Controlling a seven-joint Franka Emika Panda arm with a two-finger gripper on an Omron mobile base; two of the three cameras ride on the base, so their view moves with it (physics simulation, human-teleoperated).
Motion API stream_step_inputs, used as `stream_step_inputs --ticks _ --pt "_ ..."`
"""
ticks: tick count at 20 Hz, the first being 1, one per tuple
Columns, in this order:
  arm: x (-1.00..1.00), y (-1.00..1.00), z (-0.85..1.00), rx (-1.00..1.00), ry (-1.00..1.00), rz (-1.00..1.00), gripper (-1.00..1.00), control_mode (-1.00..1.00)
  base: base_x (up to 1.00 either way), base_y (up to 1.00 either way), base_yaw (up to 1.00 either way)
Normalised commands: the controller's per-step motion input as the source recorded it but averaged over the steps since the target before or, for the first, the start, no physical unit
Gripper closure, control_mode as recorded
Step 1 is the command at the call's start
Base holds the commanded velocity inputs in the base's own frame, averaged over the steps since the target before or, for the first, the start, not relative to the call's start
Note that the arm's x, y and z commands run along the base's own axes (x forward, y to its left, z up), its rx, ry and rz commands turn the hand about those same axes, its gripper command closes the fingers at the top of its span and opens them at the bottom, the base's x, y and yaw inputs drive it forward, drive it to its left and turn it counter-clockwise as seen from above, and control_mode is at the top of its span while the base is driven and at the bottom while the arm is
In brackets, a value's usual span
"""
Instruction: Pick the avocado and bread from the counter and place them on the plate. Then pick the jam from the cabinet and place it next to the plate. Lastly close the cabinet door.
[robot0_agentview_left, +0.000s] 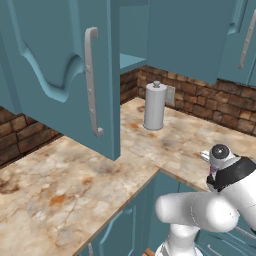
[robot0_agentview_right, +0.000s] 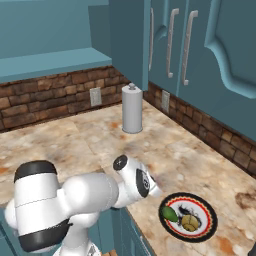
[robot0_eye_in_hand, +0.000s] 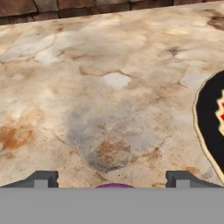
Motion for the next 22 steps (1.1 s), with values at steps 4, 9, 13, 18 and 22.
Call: stream_step_inputs --ticks 4,9,13,18,22 --pt "-0.08 -0.06 0.10 0.00 -0.01 0.00 -1.00 -1.00 0.00 0.00 0.00" --pt "-0.27 0.00 0.81 0.00 -0.02 0.00 -1.00 -1.00 0.00 0.00 0.00" --pt "-0.15 0.00 1.00 0.00 0.00 -0.01 -1.00 -1.00 0.00 0.00 0.00" --pt "-0.11 0.04 1.00 0.00 0.02 -0.01 -1.00 -1.00 0.00 0.00 0.00" --pt "-0.22 0.13 1.00 0.00 0.01 0.00 -1.00 -1.00 0.00 0.00 0.00"
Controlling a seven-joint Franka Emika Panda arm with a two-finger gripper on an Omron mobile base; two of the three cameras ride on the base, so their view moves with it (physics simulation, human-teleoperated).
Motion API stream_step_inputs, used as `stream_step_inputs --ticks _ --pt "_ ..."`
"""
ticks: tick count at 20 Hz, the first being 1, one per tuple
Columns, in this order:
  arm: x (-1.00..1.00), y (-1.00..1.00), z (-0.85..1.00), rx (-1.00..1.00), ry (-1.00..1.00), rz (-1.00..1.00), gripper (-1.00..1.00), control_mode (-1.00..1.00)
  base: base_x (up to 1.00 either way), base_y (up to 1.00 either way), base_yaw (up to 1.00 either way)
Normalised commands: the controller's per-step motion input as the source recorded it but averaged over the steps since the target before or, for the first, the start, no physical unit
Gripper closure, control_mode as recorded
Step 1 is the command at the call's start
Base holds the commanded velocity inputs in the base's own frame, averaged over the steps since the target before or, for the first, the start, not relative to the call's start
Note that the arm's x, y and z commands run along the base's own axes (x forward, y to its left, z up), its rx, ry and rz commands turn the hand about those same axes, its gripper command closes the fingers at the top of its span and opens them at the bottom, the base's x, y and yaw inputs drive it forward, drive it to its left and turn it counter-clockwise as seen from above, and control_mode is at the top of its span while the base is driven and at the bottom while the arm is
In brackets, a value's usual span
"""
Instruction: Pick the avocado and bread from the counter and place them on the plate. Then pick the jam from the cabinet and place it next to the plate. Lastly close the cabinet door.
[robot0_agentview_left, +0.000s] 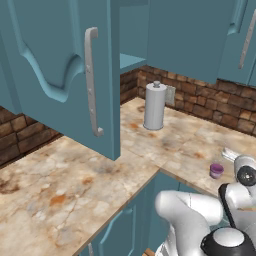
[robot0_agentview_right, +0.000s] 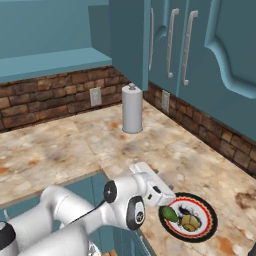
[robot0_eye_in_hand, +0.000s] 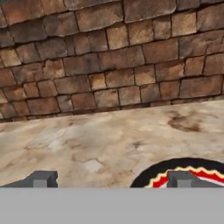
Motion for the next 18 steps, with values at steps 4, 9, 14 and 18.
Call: stream_step_inputs --ticks 4,9,14,18 --pt "-0.28 0.10 1.00 0.01 0.05 0.00 -1.00 -1.00 0.00 0.00 0.00" --pt "0.06 0.07 1.00 0.03 0.06 0.00 -1.00 -1.00 0.00 0.00 0.00" --pt "0.04 0.23 1.00 0.00 0.04 0.00 -1.00 -1.00 0.00 0.00 0.00" --pt "0.00 0.28 0.93 0.00 0.18 0.03 -1.00 -1.00 0.00 0.00 0.00"
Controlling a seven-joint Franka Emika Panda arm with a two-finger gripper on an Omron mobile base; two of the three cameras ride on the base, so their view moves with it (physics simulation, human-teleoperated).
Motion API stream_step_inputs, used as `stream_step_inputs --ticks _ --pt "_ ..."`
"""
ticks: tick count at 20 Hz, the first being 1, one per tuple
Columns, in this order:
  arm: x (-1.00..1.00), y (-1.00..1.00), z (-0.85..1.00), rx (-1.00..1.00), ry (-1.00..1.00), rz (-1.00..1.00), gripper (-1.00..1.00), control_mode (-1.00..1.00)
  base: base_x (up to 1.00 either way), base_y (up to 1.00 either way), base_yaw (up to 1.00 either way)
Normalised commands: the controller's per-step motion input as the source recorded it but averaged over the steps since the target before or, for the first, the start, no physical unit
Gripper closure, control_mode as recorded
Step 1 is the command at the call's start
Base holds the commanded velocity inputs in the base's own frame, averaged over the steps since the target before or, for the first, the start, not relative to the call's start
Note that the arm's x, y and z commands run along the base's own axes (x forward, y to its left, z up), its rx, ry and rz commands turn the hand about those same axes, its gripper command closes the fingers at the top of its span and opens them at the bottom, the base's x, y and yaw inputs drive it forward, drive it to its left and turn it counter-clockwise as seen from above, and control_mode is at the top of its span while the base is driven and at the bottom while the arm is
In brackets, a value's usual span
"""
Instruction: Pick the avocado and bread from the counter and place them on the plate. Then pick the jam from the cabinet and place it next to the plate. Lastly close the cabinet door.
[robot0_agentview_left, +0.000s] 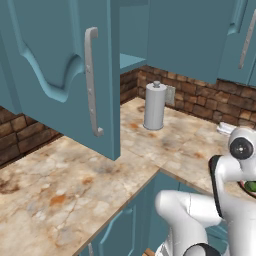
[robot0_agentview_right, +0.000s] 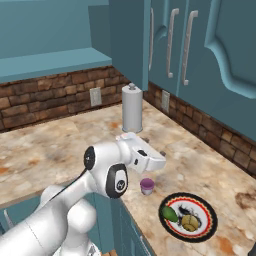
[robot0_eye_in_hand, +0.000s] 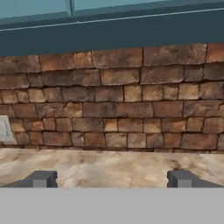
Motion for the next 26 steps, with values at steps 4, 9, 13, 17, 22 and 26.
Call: stream_step_inputs --ticks 4,9,13,17,22,26 --pt "-0.03 0.33 0.44 -0.02 0.18 0.08 -1.00 -1.00 0.00 0.00 0.00" --pt "-0.25 0.34 0.22 -0.04 0.12 0.16 -1.00 -1.00 0.00 0.00 0.00" --pt "-0.14 0.49 0.10 -0.06 0.16 0.21 -1.00 -1.00 0.00 0.00 0.00" --pt "-0.19 0.39 0.05 -0.07 0.16 0.22 -1.00 -1.00 0.00 0.00 0.00" --pt "-0.10 0.24 0.07 -0.03 0.17 0.21 -1.00 -1.00 0.00 0.00 0.00" --pt "-0.03 0.19 0.16 0.00 0.15 0.23 -1.00 -1.00 0.00 0.00 0.00"
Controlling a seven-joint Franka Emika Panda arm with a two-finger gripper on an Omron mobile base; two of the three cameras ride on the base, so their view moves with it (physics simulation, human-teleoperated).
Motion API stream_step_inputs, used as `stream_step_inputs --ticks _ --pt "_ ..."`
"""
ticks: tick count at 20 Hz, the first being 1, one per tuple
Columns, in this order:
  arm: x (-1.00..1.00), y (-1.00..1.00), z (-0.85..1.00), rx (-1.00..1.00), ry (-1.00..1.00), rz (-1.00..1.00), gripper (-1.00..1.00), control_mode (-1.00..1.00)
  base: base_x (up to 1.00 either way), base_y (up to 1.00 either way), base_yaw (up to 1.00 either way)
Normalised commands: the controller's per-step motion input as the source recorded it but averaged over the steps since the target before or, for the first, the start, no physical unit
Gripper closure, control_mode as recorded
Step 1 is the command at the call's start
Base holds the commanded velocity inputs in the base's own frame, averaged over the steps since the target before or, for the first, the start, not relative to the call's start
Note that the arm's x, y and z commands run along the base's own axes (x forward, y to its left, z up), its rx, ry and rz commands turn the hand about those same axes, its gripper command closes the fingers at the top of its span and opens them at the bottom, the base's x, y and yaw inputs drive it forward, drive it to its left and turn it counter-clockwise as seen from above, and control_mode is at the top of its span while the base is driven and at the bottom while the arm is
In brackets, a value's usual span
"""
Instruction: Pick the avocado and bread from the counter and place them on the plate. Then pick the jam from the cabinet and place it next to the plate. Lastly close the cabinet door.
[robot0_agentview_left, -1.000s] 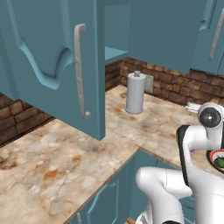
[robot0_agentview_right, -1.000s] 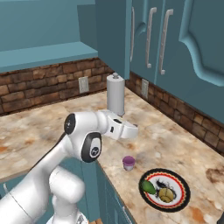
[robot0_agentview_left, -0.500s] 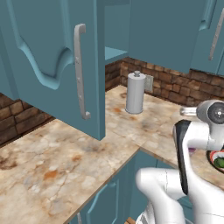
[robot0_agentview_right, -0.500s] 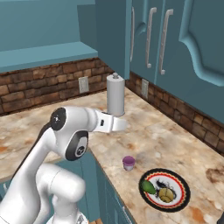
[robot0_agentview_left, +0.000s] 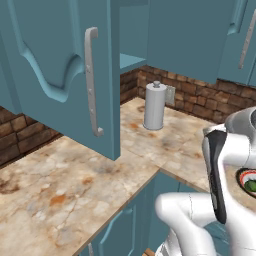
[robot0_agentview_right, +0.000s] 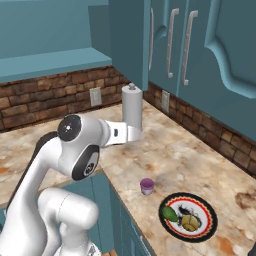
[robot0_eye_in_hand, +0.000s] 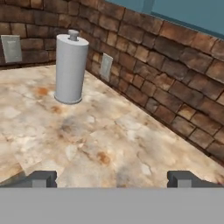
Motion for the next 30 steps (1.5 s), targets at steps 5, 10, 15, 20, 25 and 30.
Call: stream_step_inputs --ticks 5,10,15,20,25,30 --pt "-0.07 0.03 0.07 0.00 0.05 0.15 -1.00 -1.00 0.00 0.00 0.00" --pt "-0.09 0.00 0.05 0.00 0.00 0.06 -1.00 -1.00 0.00 0.00 0.00" --pt "-0.09 0.00 0.03 0.00 0.00 0.04 -1.00 -1.00 0.00 0.00 0.00" --pt "-0.28 -0.01 0.18 0.00 -0.05 0.08 -1.00 -1.00 0.00 0.00 0.00" --pt "-0.21 0.00 0.31 0.00 -0.12 0.13 -1.00 -1.00 0.00 0.00 0.00" --pt "-0.16 0.00 0.21 0.00 -0.15 0.15 -1.00 -1.00 0.00 0.00 0.00"
